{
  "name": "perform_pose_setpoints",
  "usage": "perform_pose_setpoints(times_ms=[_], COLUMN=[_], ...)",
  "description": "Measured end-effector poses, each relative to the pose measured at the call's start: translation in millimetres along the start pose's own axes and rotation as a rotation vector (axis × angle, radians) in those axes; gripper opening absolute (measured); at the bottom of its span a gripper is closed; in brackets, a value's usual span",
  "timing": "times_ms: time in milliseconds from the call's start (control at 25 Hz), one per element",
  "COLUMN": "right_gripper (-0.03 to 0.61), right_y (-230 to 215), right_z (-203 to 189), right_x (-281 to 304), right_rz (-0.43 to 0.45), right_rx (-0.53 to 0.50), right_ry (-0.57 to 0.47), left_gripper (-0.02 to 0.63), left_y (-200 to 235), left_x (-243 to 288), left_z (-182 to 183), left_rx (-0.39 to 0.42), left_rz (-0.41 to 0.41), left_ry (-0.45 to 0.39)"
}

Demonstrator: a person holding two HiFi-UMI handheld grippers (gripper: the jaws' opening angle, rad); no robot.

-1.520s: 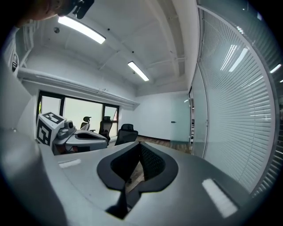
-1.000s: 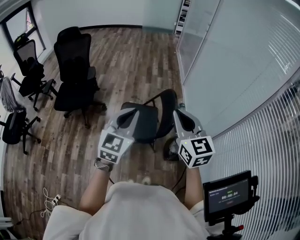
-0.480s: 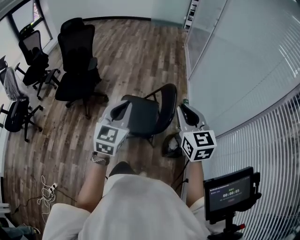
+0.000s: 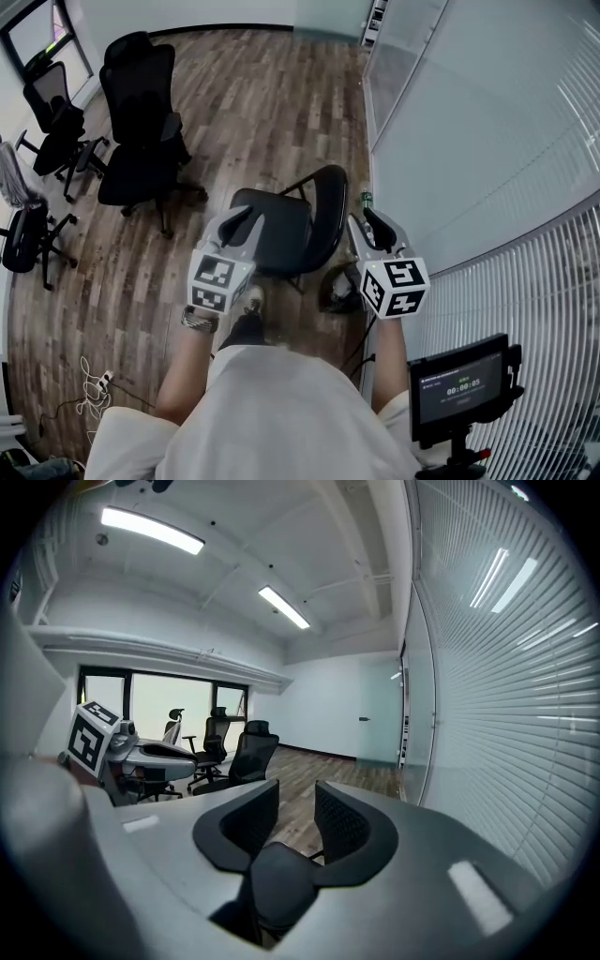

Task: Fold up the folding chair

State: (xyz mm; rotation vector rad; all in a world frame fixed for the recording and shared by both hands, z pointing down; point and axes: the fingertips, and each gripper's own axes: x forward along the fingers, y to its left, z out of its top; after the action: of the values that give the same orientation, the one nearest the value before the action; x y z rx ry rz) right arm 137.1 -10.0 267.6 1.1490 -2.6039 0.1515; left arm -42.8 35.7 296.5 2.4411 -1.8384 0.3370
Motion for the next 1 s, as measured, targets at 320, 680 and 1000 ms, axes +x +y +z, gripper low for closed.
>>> perform_pose_setpoints(times_ms=[320,680,1000], right_gripper=[0.16,0.183,0.183], right_y=[-25,-57,-86], right_z=[-30,-68,-120], right_x=[49,105,135], right_rz=[-0.025,-0.074,-0.116], right_rx=[0.064,0.099,0.2], right_ry=[0.11,0.282,0.406], left_gripper=[0.074,0.087,0.095], left_y=[33,67,93], left_x=[40,79,93], left_z=[-29,-73,-114], left_rx=[-0.017,-0.046,-0.095], left_rz=[-0.011,-0.055,-0.061], left_ry=[0.043,0.155,0.25])
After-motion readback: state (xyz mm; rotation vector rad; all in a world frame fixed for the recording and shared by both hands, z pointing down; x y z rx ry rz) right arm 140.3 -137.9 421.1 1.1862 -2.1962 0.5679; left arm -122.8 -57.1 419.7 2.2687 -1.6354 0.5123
